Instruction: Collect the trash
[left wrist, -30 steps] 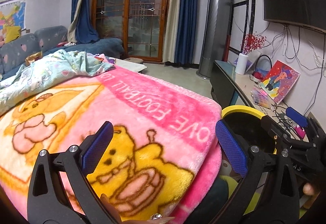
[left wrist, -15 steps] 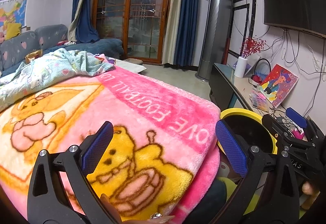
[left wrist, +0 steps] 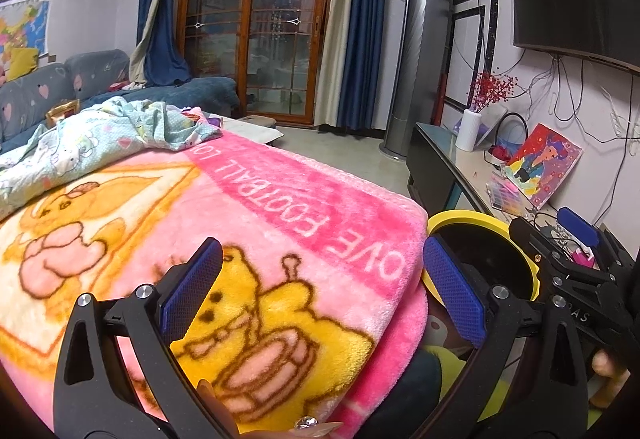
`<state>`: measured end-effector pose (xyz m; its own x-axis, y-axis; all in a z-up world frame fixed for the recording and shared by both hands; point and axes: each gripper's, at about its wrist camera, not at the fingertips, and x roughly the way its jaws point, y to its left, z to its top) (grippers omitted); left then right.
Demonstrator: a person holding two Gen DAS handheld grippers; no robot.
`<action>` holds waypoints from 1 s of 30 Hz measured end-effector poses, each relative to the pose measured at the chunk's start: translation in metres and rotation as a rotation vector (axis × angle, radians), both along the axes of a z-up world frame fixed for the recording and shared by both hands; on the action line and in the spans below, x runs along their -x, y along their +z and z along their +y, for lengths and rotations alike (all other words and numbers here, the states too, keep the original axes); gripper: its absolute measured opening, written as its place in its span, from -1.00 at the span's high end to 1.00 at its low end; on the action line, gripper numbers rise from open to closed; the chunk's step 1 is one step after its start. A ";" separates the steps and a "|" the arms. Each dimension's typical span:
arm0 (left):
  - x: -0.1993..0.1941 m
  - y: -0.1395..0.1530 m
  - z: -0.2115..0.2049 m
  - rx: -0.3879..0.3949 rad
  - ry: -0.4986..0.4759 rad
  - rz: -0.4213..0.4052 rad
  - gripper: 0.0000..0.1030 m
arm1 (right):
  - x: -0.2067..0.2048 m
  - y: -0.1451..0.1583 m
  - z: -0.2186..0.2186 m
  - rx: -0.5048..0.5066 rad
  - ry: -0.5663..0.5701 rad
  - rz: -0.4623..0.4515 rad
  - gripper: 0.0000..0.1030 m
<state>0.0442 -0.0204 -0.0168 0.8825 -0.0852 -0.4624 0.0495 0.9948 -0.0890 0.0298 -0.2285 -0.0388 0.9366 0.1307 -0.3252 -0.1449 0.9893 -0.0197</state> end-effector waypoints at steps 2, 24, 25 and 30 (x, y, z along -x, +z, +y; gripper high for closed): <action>0.000 0.000 0.000 -0.001 0.001 0.000 -0.79 | 0.000 0.000 0.000 0.000 0.002 0.000 -0.87; 0.000 -0.001 -0.004 0.002 -0.010 0.008 -0.79 | -0.002 -0.003 -0.005 0.007 -0.020 0.020 -0.87; 0.000 -0.001 -0.006 0.002 -0.009 0.008 -0.79 | -0.003 -0.003 -0.005 0.010 -0.022 0.024 -0.87; 0.001 0.002 0.006 0.022 0.020 0.002 -0.79 | -0.013 0.005 0.001 0.002 -0.008 0.043 -0.87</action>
<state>0.0430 -0.0148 -0.0148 0.8831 -0.0773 -0.4628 0.0290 0.9934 -0.1106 0.0425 -0.2272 -0.0339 0.9227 0.1221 -0.3656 -0.1372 0.9904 -0.0157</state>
